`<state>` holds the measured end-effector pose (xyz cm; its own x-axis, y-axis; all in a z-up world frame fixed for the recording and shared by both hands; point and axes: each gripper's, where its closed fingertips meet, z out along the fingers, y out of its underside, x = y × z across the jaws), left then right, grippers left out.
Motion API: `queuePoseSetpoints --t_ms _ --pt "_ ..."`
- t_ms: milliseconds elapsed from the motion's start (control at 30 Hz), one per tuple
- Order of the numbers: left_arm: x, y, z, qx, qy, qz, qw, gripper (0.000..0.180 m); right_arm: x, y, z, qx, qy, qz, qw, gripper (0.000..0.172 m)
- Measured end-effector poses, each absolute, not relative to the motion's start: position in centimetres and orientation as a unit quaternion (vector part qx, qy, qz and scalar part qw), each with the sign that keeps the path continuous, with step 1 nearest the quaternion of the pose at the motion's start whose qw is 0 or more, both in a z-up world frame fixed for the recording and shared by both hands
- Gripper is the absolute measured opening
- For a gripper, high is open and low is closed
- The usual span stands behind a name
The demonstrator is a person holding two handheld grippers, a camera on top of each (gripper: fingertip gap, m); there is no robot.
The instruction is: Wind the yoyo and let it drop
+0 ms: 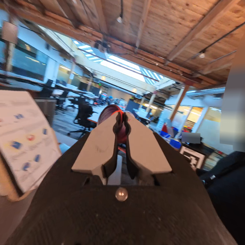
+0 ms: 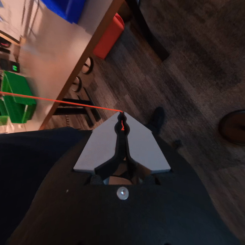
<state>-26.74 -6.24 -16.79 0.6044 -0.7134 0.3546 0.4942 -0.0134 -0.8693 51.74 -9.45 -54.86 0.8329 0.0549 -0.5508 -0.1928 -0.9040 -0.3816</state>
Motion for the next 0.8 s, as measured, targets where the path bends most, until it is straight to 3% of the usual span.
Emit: queuePoseSetpoints --t_ms 33,133,233,467,633,800 --pt "-28.6 -6.3 -15.9 -0.574 0.083 -0.413 0.703 0.003 51.9 -9.0 -54.8 -0.926 0.042 0.304 0.221 0.000" --pt "-32.8 -6.8 -13.7 -0.597 0.046 -0.327 0.731 0.002 53.0 -8.0 -55.6 -0.915 0.062 0.333 0.221 0.000" --pt "-31.9 -7.7 -11.6 -0.574 0.045 -0.357 0.736 0.002 53.9 -7.4 -56.5 -0.895 0.097 0.375 0.224 0.006" --pt "-16.7 -4.1 -15.5 -0.706 0.196 -0.304 0.609 0.001 53.7 -5.4 -54.1 -0.888 0.056 0.368 0.268 0.011" --pt "-7.4 -3.6 -16.7 -0.746 0.320 -0.275 0.515 0.001 50.6 -3.2 -48.7 -0.884 -0.037 0.347 0.311 0.008" --pt "2.5 -6.0 -16.3 -0.711 0.403 -0.393 0.420 0.001 45.0 -2.3 -40.3 -0.841 -0.148 0.358 0.377 0.009"
